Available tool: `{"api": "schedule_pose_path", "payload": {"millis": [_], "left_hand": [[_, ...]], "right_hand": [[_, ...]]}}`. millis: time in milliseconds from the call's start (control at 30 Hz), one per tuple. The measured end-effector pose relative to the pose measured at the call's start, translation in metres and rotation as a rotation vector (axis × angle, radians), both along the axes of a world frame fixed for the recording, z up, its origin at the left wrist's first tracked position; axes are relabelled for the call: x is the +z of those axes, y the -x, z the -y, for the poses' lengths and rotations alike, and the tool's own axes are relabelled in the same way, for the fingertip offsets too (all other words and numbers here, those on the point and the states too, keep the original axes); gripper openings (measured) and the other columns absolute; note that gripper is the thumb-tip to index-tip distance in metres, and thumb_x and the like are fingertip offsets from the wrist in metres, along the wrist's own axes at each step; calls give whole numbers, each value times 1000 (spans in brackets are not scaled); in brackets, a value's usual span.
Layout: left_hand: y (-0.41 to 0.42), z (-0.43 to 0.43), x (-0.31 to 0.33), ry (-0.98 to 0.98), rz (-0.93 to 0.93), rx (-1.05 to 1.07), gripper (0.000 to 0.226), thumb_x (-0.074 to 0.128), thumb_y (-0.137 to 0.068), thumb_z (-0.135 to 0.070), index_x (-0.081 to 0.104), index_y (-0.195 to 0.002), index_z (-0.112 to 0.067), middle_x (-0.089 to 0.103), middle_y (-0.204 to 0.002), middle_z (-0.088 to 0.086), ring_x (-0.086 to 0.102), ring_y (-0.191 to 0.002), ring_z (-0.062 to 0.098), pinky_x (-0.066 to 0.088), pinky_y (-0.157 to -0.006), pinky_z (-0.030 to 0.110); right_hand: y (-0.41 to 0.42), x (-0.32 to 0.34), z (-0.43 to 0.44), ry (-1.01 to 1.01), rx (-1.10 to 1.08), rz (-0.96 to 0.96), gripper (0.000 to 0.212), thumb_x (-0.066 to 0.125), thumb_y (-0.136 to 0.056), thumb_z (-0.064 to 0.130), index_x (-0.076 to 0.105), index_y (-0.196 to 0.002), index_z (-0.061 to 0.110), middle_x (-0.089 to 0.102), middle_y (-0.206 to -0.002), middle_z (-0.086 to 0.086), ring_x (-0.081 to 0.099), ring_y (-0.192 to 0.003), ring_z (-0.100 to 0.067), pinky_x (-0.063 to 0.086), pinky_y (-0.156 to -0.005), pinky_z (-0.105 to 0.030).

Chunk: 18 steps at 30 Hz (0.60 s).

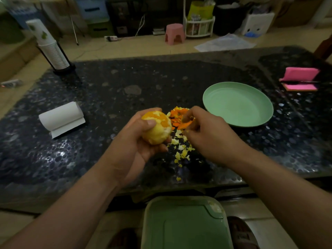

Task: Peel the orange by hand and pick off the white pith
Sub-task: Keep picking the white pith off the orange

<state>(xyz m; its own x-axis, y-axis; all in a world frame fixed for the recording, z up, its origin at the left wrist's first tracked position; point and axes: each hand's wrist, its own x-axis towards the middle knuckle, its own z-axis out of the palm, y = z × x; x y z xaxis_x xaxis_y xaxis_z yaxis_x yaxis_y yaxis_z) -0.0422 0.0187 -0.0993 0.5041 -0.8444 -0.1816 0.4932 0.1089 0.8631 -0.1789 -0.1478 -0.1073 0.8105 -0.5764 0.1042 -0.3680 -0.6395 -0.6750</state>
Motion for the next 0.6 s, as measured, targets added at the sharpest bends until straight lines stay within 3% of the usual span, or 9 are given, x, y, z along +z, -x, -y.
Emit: {"api": "schedule_pose_path", "payload": {"millis": [133,267,467,600], "left_hand": [[2,5,-4,-27,-217,50,46,41,-104,-24,58,-142,-3,66,-133,26,69,-108,39,63,-86,48],[1,8,-7,-9,-222,109,41,44,-104,-16,56,-140,-1,63,-140,27,68,-117,40,58,-98,56],[-2,10,-8,27,-200,123,47,61,-82,-13,55,-129,-11,63,-128,22,69,-108,34,61,-91,50],[1,10,-6,39,-205,114,54,62,-82,-11,53,-135,-9,61,-131,23,70,-109,34,61,-88,43]], "right_hand": [[-4,-2,-2,69,-39,-63,5,64,-99,27,68,-95,27,66,-78,8,62,-70,-9,54,-67,-38],[-6,9,-9,-75,-78,32,6,65,-98,21,66,-93,25,70,-79,4,67,-71,-11,55,-64,-35],[-1,22,-30,-428,-45,113,6,72,-96,15,67,-96,18,75,-80,-6,76,-67,-14,66,-69,-47],[-1,19,-34,-346,-36,146,13,79,-92,23,66,-95,27,75,-84,0,74,-75,-15,64,-71,-42]]}}
